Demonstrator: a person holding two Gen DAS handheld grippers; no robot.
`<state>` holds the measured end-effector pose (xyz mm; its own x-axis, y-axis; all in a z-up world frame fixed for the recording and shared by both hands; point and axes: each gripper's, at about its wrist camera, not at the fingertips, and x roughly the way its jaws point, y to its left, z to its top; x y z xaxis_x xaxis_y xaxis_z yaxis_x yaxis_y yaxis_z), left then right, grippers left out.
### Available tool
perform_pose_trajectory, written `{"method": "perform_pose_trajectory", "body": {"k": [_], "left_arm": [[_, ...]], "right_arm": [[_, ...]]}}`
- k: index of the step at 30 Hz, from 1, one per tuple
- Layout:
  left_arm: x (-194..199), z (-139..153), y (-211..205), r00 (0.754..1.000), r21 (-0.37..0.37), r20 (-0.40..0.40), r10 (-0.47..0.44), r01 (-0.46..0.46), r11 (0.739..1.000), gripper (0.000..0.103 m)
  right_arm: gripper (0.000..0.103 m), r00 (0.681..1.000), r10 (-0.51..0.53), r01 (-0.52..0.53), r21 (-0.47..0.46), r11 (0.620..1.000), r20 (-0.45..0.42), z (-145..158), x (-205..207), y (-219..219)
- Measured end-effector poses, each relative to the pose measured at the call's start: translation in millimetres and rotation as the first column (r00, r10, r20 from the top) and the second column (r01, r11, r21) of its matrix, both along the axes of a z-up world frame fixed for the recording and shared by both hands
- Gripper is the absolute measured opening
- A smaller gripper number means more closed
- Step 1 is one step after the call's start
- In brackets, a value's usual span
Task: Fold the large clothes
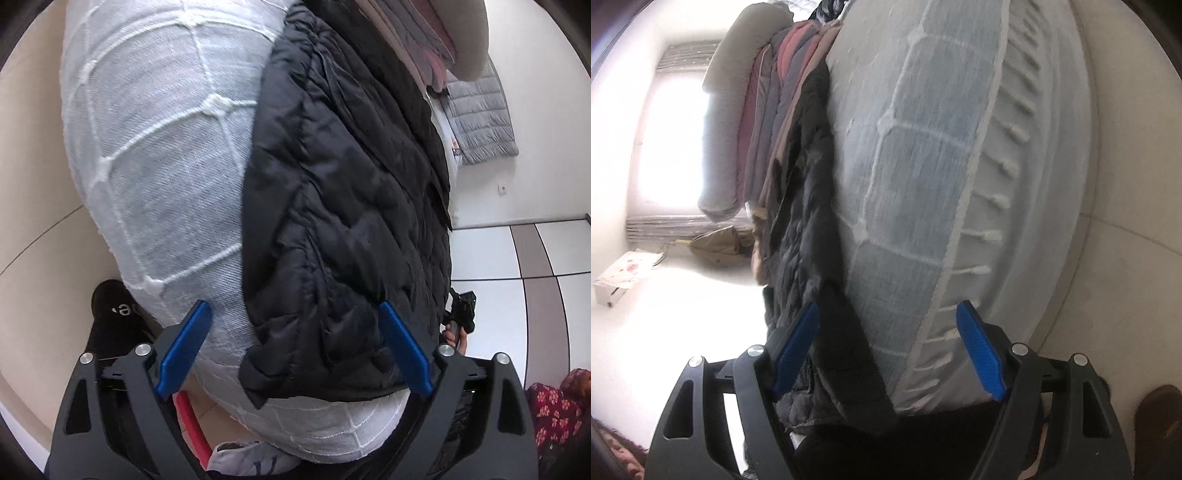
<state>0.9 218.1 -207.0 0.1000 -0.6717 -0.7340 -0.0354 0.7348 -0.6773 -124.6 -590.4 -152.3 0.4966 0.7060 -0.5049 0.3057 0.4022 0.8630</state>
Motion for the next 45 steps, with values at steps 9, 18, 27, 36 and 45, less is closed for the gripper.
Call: {"method": "perform_pose_trajectory", "body": {"k": [9, 18, 27, 36, 45], "left_arm": [[-4, 5, -7, 1.000, -0.028, -0.002, -0.012, 0.012, 1.000, 0.088], [-3, 1, -7, 1.000, -0.009, -0.003, -0.016, 0.016, 1.000, 0.088], [-7, 6, -4, 1.000, 0.049, 0.014, -0.011, 0.010, 0.999, 0.045], [-8, 26, -5, 0.998, 0.004, 0.057, 0.005, -0.005, 1.000, 0.011], [-14, 50, 6, 0.993, -0.060, 0.105, 0.046, -0.040, 0.997, 0.011]], "right_arm": [[0.074, 0.983, 0.168, -0.171, 0.044, 0.984, 0.075, 21, 3, 44], [0.056, 0.969, 0.238, -0.240, 0.016, 0.971, 0.070, 30, 16, 74], [0.014, 0.985, 0.149, -0.147, -0.033, 0.989, 0.084, 36, 8, 82], [0.011, 0.975, 0.060, -0.055, -0.028, 0.998, 0.212, 74, 12, 87], [0.011, 0.948, 0.012, -0.022, 0.026, 0.999, 0.319, 103, 12, 91]]}}
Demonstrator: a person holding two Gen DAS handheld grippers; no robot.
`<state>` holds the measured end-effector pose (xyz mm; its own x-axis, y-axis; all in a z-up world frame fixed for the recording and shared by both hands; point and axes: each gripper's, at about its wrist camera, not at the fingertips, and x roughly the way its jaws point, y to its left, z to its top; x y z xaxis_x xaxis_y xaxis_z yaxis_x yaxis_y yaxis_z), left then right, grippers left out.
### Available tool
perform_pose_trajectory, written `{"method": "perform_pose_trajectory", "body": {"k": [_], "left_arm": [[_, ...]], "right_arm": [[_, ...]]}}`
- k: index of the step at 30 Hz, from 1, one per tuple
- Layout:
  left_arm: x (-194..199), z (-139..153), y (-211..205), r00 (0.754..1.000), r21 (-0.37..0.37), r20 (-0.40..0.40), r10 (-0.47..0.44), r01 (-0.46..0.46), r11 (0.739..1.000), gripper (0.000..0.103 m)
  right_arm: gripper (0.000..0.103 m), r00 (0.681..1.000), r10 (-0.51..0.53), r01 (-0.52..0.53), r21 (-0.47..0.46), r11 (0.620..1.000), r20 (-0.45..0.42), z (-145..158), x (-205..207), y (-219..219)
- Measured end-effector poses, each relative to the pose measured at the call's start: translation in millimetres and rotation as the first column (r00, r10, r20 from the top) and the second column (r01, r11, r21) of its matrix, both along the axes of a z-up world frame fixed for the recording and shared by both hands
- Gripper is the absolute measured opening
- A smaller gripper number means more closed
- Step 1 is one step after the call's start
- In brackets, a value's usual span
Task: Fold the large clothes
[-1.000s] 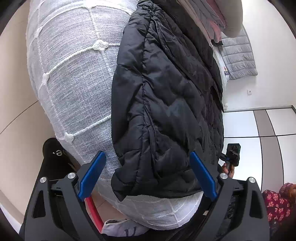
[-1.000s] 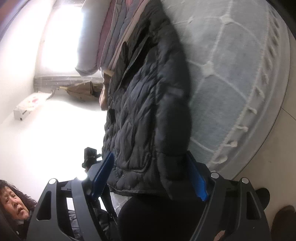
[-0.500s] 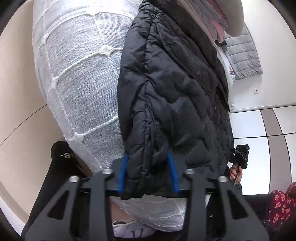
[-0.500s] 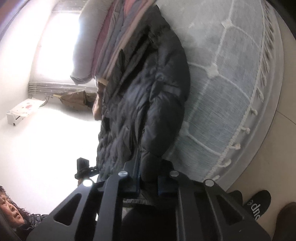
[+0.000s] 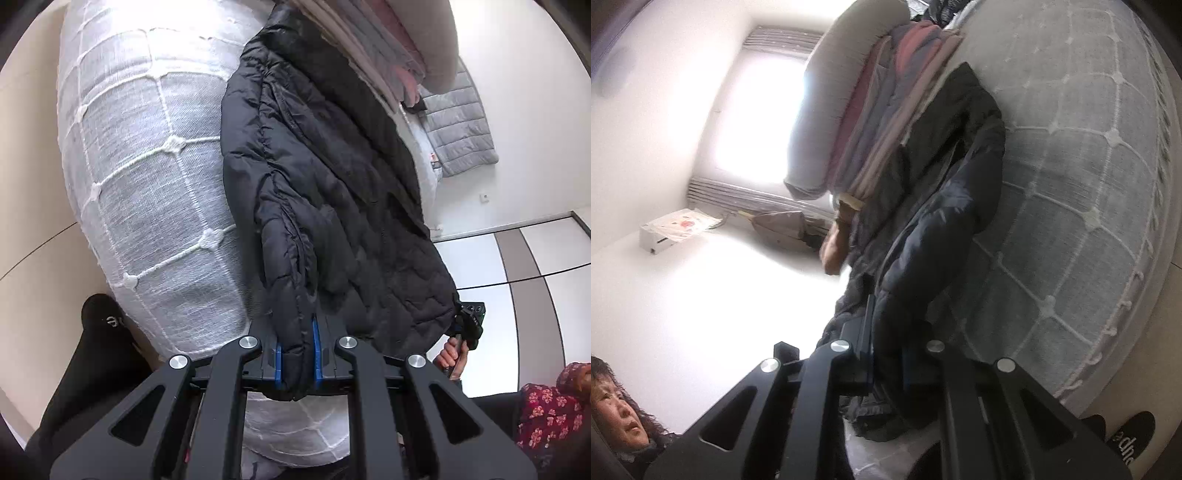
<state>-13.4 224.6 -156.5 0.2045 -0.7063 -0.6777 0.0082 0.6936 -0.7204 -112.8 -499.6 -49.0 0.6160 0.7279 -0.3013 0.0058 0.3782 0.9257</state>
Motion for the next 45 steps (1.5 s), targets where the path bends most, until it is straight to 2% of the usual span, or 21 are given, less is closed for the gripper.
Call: {"method": "perform_pose_trajectory", "body": {"k": [9, 19, 27, 34, 39, 45], "left_arm": [[-15, 26, 7, 0.999, -0.054, 0.049, 0.010, -0.007, 0.999, 0.011], [-58, 65, 29, 0.993, -0.120, 0.110, 0.052, -0.038, 0.992, 0.011], [-100, 73, 43, 0.989, -0.151, 0.111, 0.099, -0.082, 0.985, 0.011], [-137, 71, 62, 0.985, -0.189, 0.093, 0.149, -0.129, 0.973, 0.011], [-131, 69, 63, 0.984, -0.212, 0.080, 0.161, -0.141, 0.967, 0.011], [-100, 88, 55, 0.980, -0.242, 0.124, 0.152, -0.119, 0.963, 0.011]], "right_arm": [[0.011, 0.995, -0.043, 0.037, 0.064, 0.997, 0.094, 23, -23, -5], [0.011, 0.972, -0.107, 0.077, 0.146, 0.986, 0.211, 55, -74, -2], [0.011, 0.955, -0.133, 0.083, 0.190, 0.978, 0.264, 64, -120, 2], [0.011, 0.951, -0.155, 0.097, 0.220, 0.971, 0.266, 60, -154, 6], [0.011, 0.952, -0.179, 0.114, 0.252, 0.961, 0.250, 49, -139, 1], [0.011, 0.950, -0.187, 0.119, 0.266, 0.957, 0.250, 46, -118, -3]]}}
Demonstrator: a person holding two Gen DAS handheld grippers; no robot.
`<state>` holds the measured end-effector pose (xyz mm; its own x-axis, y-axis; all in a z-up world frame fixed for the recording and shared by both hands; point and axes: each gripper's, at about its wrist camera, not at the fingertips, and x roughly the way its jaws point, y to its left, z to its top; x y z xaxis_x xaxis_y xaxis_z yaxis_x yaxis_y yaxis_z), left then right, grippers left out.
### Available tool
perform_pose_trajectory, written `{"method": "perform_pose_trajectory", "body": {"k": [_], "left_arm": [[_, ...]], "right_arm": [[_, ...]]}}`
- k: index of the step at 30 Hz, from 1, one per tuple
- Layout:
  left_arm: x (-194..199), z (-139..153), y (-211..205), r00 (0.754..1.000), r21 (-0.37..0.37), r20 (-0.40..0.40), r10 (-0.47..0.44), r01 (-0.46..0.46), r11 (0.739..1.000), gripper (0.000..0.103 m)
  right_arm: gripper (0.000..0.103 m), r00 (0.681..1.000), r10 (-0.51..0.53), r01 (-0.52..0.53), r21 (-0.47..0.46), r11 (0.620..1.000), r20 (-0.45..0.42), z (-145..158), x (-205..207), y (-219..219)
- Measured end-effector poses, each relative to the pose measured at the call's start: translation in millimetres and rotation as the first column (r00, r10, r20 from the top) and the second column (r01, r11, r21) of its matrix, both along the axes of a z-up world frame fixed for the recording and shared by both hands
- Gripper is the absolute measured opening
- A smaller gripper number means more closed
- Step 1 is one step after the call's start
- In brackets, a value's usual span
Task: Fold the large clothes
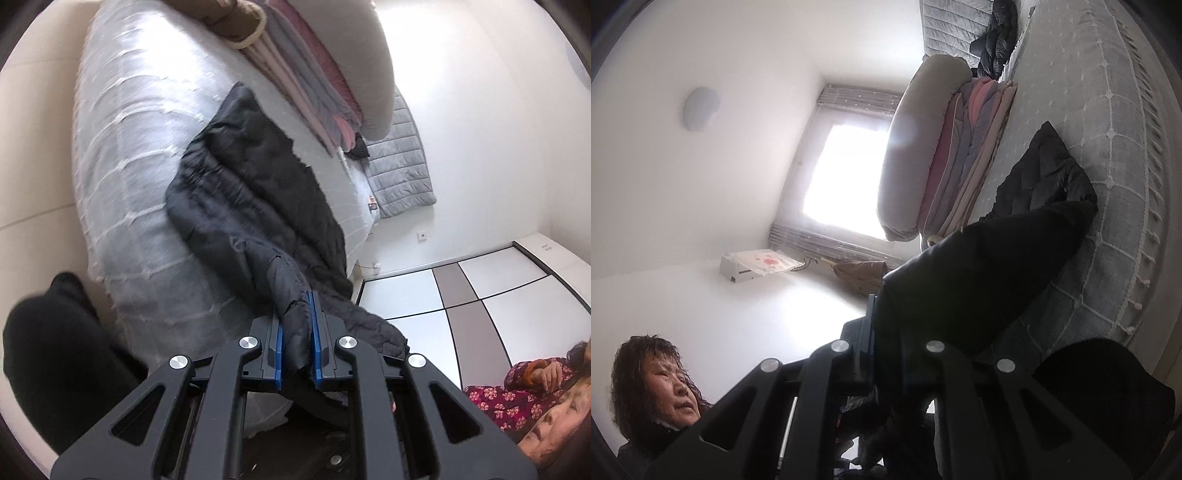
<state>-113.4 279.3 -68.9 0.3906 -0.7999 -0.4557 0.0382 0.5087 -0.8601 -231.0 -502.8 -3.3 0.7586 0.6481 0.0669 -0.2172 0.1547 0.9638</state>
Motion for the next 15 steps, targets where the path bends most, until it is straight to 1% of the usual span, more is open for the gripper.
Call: {"method": "perform_pose_trajectory", "body": {"k": [5, 8, 11, 15], "left_arm": [[33, 22, -8, 0.999, -0.002, 0.043, -0.015, 0.015, 1.000, 0.011], [57, 30, -12, 0.999, -0.012, 0.053, -0.014, 0.015, 1.000, 0.011], [83, 34, -15, 0.998, -0.027, 0.060, -0.009, 0.010, 1.000, 0.011], [123, 33, -18, 0.999, -0.051, 0.049, 0.010, -0.007, 0.999, 0.011]], "right_arm": [[0.011, 1.000, -0.013, 0.013, 0.004, 1.000, -0.011, 5, 18, -9], [0.011, 1.000, -0.006, 0.006, 0.007, 1.000, -0.013, 11, 38, -11], [0.011, 1.000, 0.003, -0.003, 0.001, 1.000, -0.012, 16, 63, -14], [0.011, 0.999, 0.007, -0.007, 0.003, 1.000, -0.038, 17, 99, -21]]}}
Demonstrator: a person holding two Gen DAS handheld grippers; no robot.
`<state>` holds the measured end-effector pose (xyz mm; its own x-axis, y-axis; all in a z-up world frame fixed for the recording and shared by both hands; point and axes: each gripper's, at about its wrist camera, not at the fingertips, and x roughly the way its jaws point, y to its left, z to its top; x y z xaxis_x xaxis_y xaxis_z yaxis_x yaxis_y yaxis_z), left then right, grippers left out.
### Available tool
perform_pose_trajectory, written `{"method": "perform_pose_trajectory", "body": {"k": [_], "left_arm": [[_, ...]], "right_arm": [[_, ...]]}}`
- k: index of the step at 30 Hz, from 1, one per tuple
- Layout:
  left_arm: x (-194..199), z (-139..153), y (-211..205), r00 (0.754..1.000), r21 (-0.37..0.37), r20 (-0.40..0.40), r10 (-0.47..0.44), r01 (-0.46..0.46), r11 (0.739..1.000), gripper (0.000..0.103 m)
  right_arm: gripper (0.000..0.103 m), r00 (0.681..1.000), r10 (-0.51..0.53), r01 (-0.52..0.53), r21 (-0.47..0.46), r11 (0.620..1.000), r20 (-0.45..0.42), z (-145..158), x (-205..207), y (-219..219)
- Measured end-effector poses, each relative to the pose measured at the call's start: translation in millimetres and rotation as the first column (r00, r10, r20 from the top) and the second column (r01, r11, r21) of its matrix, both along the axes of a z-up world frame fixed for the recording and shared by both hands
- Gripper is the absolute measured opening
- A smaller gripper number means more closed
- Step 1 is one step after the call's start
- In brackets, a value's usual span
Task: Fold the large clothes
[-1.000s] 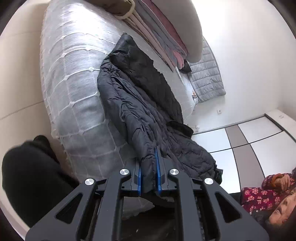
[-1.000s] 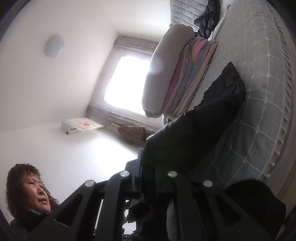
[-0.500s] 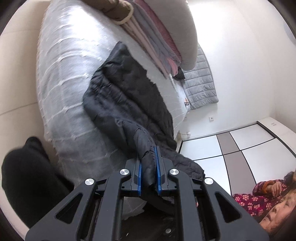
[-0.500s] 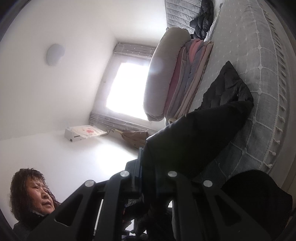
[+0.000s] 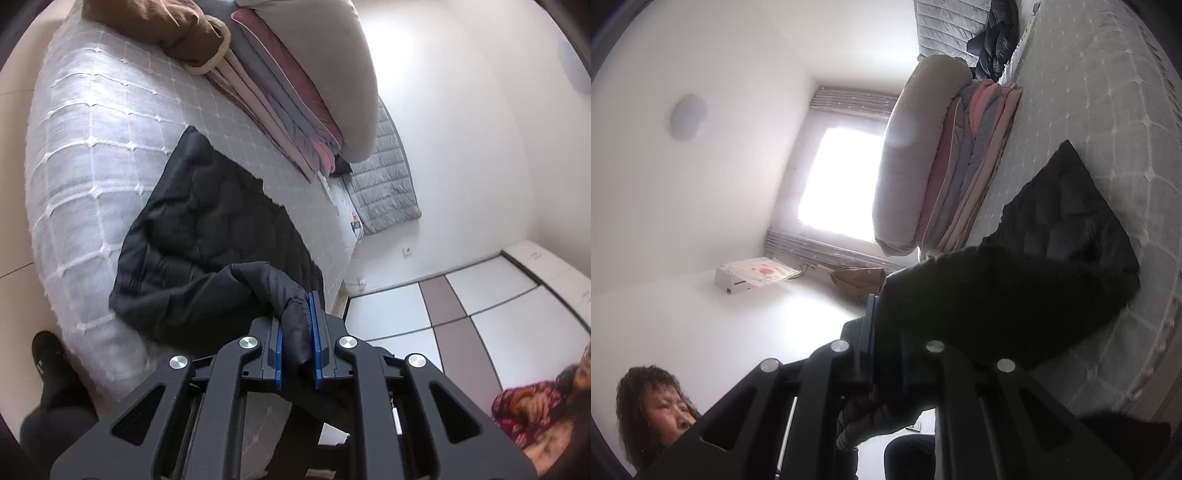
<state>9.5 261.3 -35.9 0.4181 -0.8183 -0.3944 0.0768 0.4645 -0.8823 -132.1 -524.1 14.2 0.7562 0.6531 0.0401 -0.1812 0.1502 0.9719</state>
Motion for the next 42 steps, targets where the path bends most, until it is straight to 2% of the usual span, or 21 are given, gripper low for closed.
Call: {"method": "perform_pose_trajectory", "body": {"k": [7, 17, 24, 28, 33, 37, 39, 42], "left_arm": [[68, -17, -4, 0.998, -0.022, -0.054, 0.040, -0.041, 0.999, 0.011], [132, -33, -16, 0.992, -0.003, -0.104, 0.067, -0.068, 0.998, 0.011], [171, -54, -22, 0.984, 0.007, -0.155, 0.092, -0.092, 0.996, 0.011], [191, -71, -25, 0.976, 0.029, -0.191, 0.107, -0.103, 0.994, 0.011], [219, -106, -30, 0.954, 0.076, -0.265, 0.138, -0.123, 0.990, 0.011], [237, -130, -37, 0.942, 0.100, -0.301, 0.145, -0.120, 0.988, 0.012], [243, -133, -40, 0.941, 0.107, -0.304, 0.147, -0.120, 0.987, 0.012], [249, -135, -44, 0.942, 0.122, -0.298, 0.153, -0.121, 0.985, 0.014]], "right_arm": [[0.011, 0.997, -0.006, 0.007, 0.009, 1.000, -0.080, -11, 62, -13], [0.011, 0.984, -0.018, 0.023, 0.029, 0.999, -0.180, -34, 126, -24], [0.011, 0.965, -0.025, 0.031, 0.018, 0.999, -0.261, -56, 165, -31], [0.011, 0.943, -0.023, 0.030, 0.014, 0.999, -0.332, -79, 189, -34], [0.015, 0.902, -0.019, 0.024, 0.006, 1.000, -0.431, -112, 216, -36], [0.023, 0.870, -0.015, 0.025, 0.013, 1.000, -0.493, -135, 232, -43], [0.027, 0.865, -0.017, 0.028, 0.014, 1.000, -0.501, -139, 237, -45], [0.038, 0.868, -0.010, 0.033, 0.037, 0.999, -0.497, -143, 243, -51]]}}
